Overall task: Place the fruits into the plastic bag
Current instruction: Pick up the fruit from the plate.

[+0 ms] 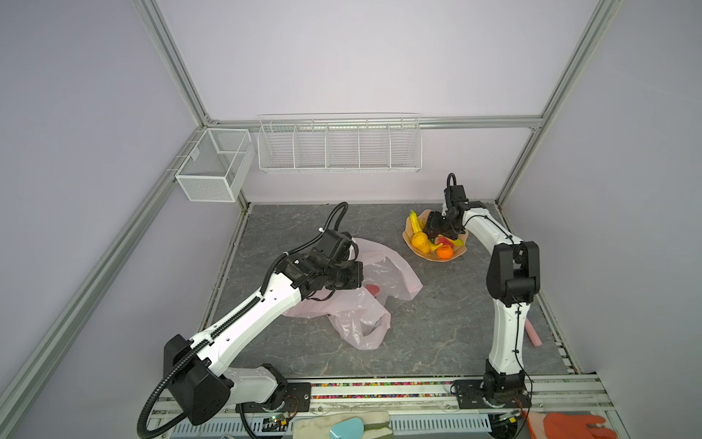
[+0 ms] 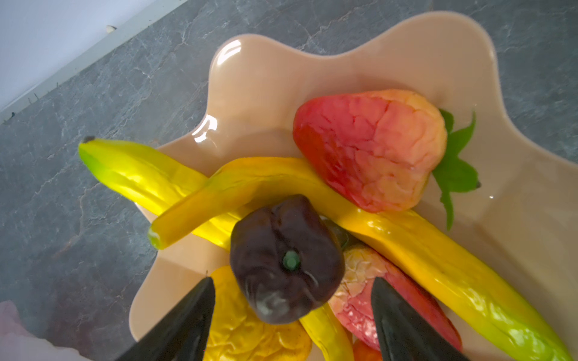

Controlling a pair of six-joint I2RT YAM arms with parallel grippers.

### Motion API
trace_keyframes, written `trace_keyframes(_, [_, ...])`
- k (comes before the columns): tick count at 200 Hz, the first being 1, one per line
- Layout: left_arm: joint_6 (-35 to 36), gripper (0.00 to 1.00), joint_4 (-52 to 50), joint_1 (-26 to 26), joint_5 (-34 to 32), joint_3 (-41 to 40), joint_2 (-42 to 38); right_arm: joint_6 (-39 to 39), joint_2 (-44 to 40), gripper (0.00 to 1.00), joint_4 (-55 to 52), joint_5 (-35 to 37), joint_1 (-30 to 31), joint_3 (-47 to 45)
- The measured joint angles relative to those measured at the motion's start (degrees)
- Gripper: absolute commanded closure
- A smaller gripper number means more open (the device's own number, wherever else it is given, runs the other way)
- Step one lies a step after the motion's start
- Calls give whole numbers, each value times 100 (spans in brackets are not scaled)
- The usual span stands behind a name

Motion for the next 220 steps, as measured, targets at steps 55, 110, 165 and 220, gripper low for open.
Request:
trace_keyframes(55, [-42,100,-2,0,0,0,0,9,323,31,-24,-35,0,291])
trace_keyframes(110, [-59,100,0,0,0,0,0,52,348,44,-22,-70,0,354])
trace_keyframes(165, [-59,100,0,0,0,0,0,66,348,57,-15,-153,0,341])
trace_keyframes(220, [-57,100,0,0,0,0,0,116,-44,61,125,-155,0,-264])
